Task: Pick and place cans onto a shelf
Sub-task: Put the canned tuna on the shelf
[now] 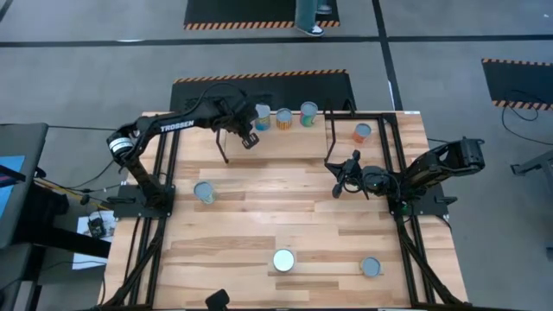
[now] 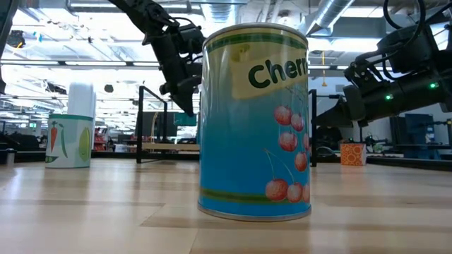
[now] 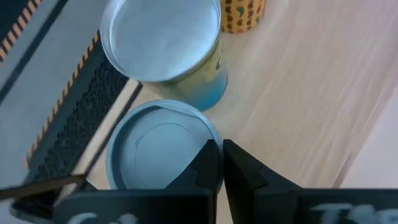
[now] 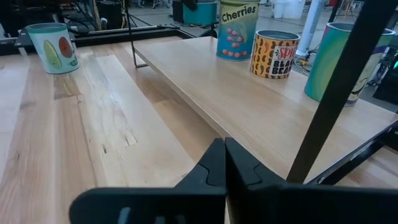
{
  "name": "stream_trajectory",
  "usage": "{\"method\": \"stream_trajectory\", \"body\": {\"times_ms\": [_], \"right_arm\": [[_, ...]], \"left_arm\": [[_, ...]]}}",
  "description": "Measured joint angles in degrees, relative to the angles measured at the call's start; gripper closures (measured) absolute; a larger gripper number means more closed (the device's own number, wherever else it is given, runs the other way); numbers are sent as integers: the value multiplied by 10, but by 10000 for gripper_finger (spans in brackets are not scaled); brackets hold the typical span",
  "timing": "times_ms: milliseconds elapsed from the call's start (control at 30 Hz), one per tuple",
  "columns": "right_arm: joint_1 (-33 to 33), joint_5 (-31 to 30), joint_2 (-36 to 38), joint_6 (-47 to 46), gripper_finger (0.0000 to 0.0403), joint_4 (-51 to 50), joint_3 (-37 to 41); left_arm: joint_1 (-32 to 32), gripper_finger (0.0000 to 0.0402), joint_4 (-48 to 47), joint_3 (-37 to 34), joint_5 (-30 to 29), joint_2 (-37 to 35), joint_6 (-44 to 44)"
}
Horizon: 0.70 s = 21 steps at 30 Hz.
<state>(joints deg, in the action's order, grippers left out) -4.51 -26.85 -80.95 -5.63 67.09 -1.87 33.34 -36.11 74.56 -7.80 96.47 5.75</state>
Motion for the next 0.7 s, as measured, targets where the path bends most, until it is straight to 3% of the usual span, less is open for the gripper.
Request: {"method": "stream_trajectory", "body": {"times_ms": [233,700], "right_arm": [[0,0,0,0,394,0,0],[0,0,0,0,394,0,0]], "left_arm": [[4,401,-25,9,1,0,93],[60,401,-31,9,75,16,215]]}}
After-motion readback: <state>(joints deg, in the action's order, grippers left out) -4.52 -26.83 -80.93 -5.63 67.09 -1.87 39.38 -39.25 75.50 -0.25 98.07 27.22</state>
